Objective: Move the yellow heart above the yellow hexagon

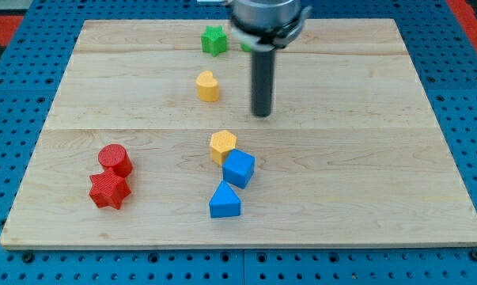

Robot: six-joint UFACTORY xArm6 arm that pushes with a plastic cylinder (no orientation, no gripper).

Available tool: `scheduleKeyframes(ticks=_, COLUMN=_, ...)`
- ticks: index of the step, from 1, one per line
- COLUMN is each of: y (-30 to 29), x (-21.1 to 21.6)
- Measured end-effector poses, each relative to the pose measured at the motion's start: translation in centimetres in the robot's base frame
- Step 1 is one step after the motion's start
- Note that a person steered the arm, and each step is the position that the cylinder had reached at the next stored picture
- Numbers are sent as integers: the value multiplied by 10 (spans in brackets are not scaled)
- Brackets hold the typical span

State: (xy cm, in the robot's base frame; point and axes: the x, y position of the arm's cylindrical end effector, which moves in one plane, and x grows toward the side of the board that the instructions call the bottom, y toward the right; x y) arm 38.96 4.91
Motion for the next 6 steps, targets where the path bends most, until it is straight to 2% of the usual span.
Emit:
scheduleKeyframes(ticks=1, y=-15, x=-65)
scheduleKeyframes(ticks=2, y=-91, x=-97)
scheduleKeyframes(ticks=3, y=-123, x=-81)
scheduleKeyframes(ticks=5, y=-45, x=-21)
scheduleKeyframes(ticks=6, y=-34, x=-9)
